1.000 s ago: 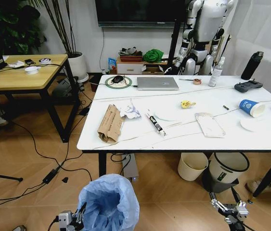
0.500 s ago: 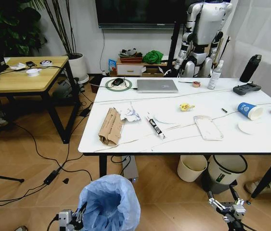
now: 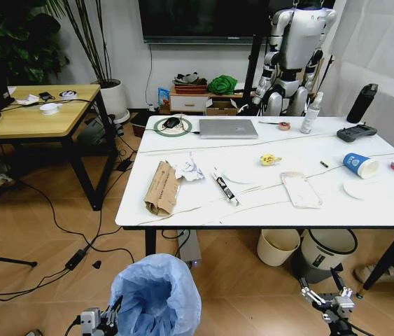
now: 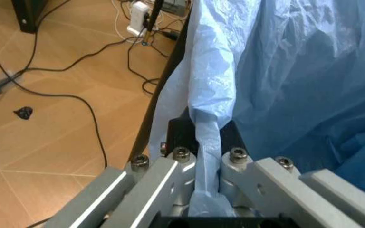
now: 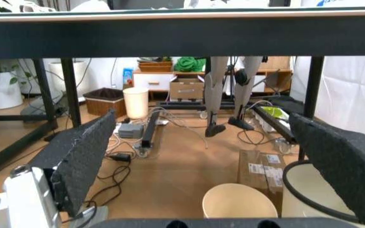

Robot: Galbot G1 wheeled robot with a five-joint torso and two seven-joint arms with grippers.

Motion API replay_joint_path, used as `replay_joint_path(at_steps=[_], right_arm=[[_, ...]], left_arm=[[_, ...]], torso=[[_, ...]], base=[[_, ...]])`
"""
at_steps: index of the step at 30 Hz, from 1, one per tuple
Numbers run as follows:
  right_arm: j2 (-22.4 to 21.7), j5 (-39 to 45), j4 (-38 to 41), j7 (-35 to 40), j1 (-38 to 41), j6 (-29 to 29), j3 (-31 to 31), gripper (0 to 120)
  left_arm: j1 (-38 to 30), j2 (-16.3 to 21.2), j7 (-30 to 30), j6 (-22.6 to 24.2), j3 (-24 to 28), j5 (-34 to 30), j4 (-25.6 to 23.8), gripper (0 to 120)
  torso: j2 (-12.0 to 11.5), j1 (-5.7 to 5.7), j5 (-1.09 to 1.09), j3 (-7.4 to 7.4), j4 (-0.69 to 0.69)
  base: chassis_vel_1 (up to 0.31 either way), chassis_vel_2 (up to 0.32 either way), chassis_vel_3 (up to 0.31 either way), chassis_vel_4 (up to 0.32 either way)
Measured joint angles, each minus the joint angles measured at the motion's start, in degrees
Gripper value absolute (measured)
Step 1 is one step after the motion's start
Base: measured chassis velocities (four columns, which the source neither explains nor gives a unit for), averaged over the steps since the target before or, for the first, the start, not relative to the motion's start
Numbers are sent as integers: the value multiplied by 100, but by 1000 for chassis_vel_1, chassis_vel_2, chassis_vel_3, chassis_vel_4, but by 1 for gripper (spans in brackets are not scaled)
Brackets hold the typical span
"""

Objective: Pick up the trash bin and place the trash from the table into it.

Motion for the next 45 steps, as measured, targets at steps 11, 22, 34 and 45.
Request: replay_joint_path(at_steps=[11,22,34,45], right_arm=[[-150,330,10,4,-120,11,-39,100],[-339,599,169,14,-169,-49,-104,100],[-261,570,-7,-66,-193,56,-109,100],[-256,502,-107,-37,-118,14,-91,100]], left_arm=[[16,-376,49,-197,-90,227,14,0],[234,-552,107,-356,-198,305,28,0],[137,-483,160,-660,-26,35,290,0],[-92,-332,224,-790,-70,-164,498,0]], torso=[[329,148,0,180,0],[690,310,1,378,1],[1143,515,0,628,0],[1208,544,0,669,0]], base=[[0,0,0,0],[0,0,0,0],[0,0,0,0],[0,0,0,0]])
